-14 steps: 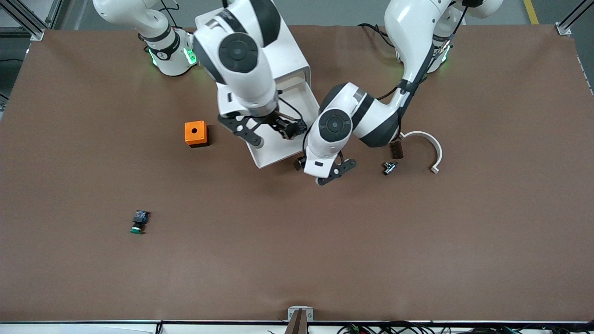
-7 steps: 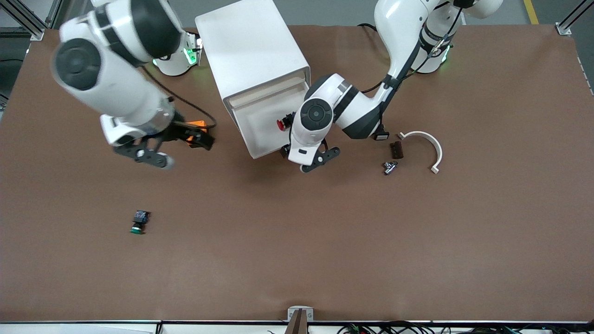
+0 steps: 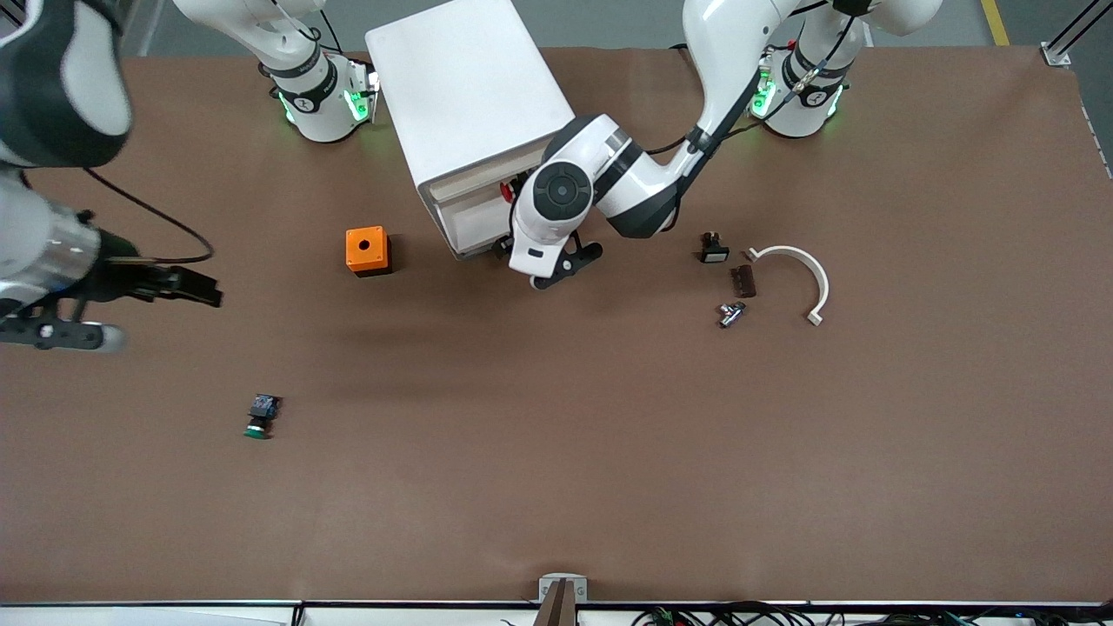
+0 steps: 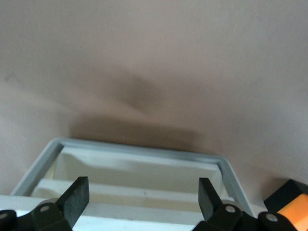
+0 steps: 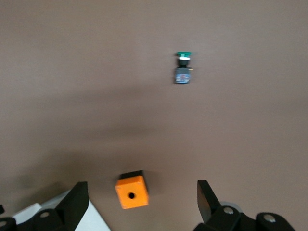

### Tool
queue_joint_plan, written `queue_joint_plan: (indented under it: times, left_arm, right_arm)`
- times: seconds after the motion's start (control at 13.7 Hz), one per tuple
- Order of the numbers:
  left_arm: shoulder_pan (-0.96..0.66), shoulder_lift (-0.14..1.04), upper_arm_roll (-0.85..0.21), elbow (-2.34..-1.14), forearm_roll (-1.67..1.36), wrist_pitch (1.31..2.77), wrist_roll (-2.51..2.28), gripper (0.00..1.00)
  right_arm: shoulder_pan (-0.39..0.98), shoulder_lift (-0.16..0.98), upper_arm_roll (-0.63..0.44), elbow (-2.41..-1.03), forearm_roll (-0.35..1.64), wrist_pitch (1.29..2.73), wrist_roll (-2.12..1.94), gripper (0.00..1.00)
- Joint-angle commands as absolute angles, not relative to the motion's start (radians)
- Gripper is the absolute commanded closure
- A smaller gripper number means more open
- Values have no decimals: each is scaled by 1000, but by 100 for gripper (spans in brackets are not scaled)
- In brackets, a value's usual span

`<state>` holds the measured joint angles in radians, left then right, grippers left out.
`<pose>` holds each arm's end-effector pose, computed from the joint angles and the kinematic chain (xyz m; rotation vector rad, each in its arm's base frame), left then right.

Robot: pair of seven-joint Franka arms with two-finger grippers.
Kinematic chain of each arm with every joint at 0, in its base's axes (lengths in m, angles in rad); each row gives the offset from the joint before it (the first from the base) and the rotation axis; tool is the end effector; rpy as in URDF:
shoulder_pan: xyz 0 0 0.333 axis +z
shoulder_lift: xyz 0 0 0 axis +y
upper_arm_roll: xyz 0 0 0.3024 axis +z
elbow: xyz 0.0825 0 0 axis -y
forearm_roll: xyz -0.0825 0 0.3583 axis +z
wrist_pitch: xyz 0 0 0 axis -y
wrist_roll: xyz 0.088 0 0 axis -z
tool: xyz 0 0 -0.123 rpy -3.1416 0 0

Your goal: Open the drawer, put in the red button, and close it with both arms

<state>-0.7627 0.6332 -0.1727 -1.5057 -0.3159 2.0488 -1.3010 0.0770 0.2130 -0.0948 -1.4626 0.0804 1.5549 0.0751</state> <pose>0.3949 -0.5427 0.2844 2.8850 0.8193 -0.5706 0.5821 0.0047 0.5237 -3.0756 0.1470 0.1872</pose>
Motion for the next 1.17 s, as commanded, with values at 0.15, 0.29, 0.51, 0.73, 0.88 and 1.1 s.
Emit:
queue_joint_plan:
  times: [0.15, 0.29, 0.51, 0.73, 0.88, 1.1]
  left_arm:
    - [-831, 658, -179, -1508, -371, 2051, -1371, 0]
    - [-851, 658, -179, -1508, -371, 2049, -1400, 0]
    - [-839, 652, -178, -1503, -368, 2049, -1427, 0]
    - [-755, 621, -150, -1490, -351, 2045, -1417, 0]
    - [-672, 595, -150, -1459, -290, 2008, -1416, 0]
    - [-570, 534, -153, -1442, -65, 1925, -1399, 0]
  right_arm:
    - [-9, 202, -71, -1442, 26, 1485, 14, 0]
    - [0, 202, -64, -1433, -40, 1483, 15, 0]
    - [-2, 204, -63, -1434, -38, 1471, 18, 0]
    - [-6, 206, -63, -1436, -26, 1476, 18, 0]
    - [-14, 210, -66, -1434, -23, 1482, 15, 0]
    - [-38, 210, -69, -1436, 68, 1480, 17, 0]
